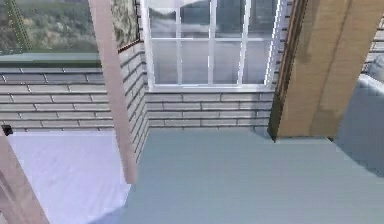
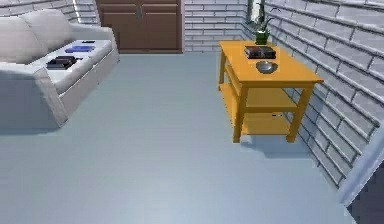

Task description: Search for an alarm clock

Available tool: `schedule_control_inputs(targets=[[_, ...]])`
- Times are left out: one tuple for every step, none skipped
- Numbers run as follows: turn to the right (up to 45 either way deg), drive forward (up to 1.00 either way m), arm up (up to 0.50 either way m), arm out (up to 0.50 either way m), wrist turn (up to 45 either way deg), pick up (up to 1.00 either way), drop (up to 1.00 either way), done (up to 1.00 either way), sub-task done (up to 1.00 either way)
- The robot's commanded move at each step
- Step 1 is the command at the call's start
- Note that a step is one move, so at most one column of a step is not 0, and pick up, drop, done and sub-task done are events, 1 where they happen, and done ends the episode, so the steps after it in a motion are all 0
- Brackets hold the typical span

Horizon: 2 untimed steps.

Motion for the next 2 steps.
schedule_control_inputs(targets=[[45.0,0.0,0.0,0.0,0.0,0.0,0.0,0.0,0.0],[42.0,0.0,0.0,0.0,0.0,0.0,0.0,0.0,0.0]])
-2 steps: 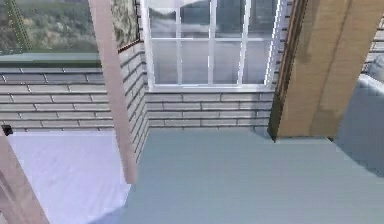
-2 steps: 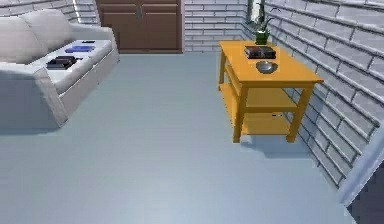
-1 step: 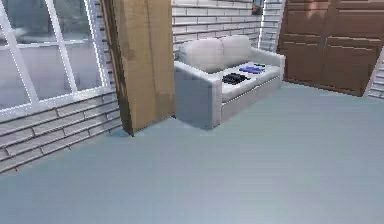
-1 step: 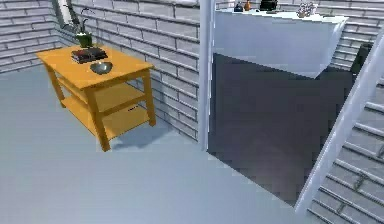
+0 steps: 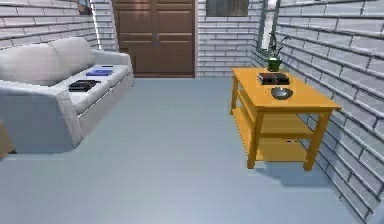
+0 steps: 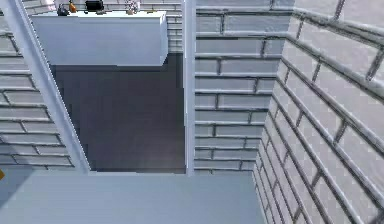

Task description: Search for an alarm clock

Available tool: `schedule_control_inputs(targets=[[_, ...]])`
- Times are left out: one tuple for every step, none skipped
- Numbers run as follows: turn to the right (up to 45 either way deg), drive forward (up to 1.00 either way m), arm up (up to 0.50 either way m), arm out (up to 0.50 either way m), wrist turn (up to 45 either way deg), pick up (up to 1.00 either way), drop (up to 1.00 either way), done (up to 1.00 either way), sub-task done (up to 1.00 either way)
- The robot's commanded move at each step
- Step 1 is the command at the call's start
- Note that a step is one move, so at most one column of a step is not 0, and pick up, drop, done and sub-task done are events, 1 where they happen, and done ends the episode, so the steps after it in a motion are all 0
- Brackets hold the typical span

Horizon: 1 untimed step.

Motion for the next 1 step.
schedule_control_inputs(targets=[[0.0,0.1,0.0,0.0,0.0,0.0,0.0,0.0,0.0]])
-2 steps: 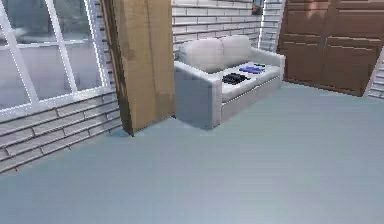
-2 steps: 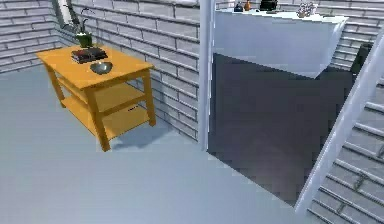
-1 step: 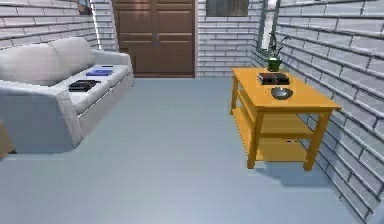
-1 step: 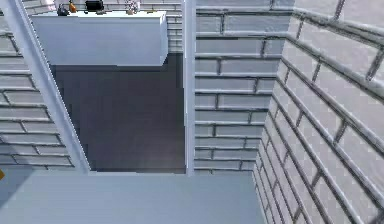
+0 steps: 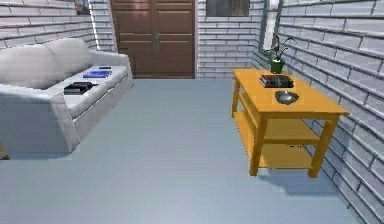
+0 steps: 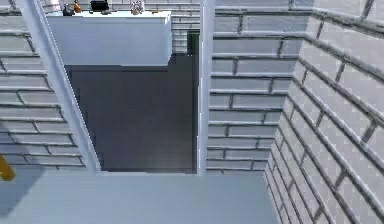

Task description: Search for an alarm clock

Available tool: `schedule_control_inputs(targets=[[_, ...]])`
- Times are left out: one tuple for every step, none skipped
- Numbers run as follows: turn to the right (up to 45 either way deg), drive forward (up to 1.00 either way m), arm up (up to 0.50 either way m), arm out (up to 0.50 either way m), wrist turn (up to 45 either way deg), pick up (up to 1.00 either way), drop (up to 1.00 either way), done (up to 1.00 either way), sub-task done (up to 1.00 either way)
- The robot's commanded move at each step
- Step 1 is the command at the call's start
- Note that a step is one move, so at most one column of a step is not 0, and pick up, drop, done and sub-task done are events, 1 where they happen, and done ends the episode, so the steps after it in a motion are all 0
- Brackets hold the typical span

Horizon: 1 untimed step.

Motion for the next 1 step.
schedule_control_inputs(targets=[[-45.0,0.0,0.0,0.0,0.0,0.0,0.0,0.0,0.0]])
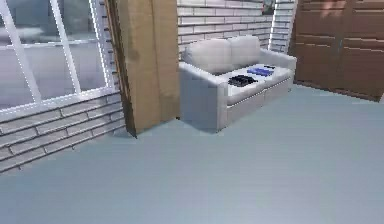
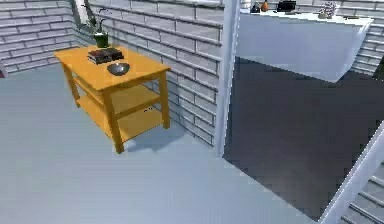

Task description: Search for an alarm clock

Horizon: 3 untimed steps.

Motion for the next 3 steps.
schedule_control_inputs(targets=[[-42.0,0.0,0.0,0.0,0.0,0.0,0.0,0.0,0.0],[0.0,0.7,0.0,0.0,0.0,0.0,0.0,0.0,0.0],[-36.0,0.0,0.0,0.0,0.0,0.0,0.0,0.0,0.0]])
